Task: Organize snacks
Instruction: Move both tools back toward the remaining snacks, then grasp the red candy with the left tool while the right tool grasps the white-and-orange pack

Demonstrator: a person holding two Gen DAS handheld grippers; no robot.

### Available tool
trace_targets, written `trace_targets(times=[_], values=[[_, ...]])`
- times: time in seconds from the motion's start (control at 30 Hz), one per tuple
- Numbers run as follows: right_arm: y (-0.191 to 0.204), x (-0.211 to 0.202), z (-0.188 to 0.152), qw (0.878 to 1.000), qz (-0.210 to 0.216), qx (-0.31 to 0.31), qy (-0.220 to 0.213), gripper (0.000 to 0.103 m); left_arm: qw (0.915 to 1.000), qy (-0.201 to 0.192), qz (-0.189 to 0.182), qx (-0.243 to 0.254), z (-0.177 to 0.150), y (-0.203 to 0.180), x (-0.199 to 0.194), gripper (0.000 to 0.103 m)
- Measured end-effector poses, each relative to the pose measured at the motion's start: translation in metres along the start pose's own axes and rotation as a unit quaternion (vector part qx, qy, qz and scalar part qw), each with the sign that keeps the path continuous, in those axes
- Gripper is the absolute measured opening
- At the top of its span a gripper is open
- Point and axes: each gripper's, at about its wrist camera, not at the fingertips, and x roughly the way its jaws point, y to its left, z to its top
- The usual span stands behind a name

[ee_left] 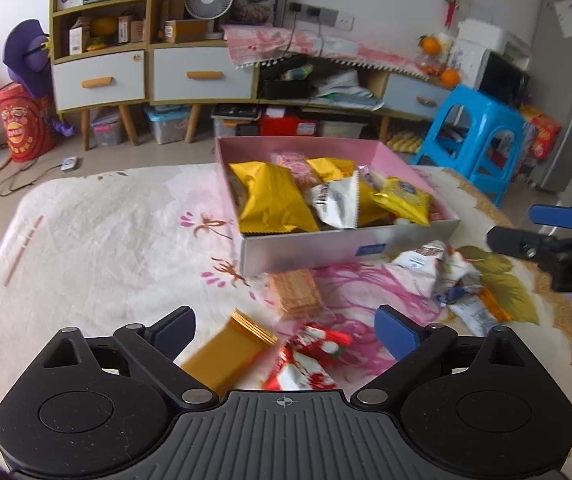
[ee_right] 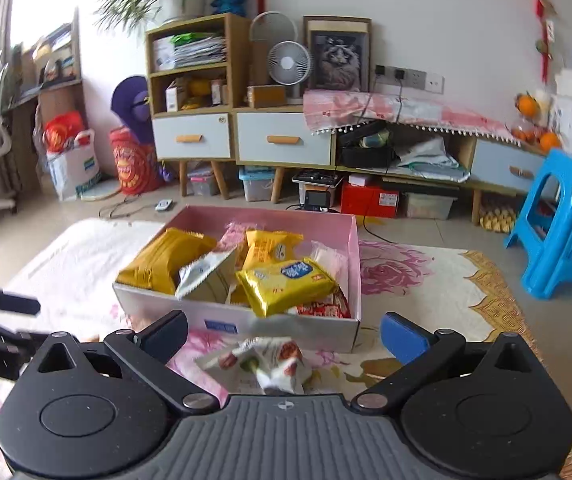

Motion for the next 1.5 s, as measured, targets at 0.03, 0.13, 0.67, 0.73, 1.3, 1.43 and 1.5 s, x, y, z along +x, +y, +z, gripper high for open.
trace_targets(times=[0.03,0.13,0.67,0.73,1.3,1.43,1.5], values=[[0.002,-0.002,-0.002,1.000,-0.003,-0.010,-0.002,0.095,1.0000,0.000,-0.003,-0.008,-0.004,0.000,0.001,0.100],[0.005,-0.006,-0.010,1.000,-0.005,-0.028,-0.001,0.095,0.9996,0.021,-0.009,-0.019,-0.014,0.000,0.006,0.100],[0.002,-0.007,-0.046,0.998,-0.015,-0.027,0.049,0.095,0.9996,-0.018,-0.007,0.021,-0.030,-0.007,-0.005,0.100],[0.001,-0.002,-0.051,0.998,-0.018,-0.028,0.061,0.095,0.9995,-0.018,-0.019,0.020,-0.028,-0.009,-0.005,0.099],[-0.010,0.034,-0.074,0.992,-0.020,0.013,0.126,0.095,0.9992,0.017,-0.015,0.033,-0.042,-0.020,0.028,0.094],[-0.013,0.035,-0.075,0.992,-0.019,0.027,0.124,0.095,0.9993,0.024,-0.009,0.028,-0.044,-0.017,0.037,0.087],[-0.013,0.034,-0.076,0.992,-0.019,0.028,0.119,0.095,0.9993,0.024,-0.008,0.026,-0.043,-0.017,0.038,0.084]])
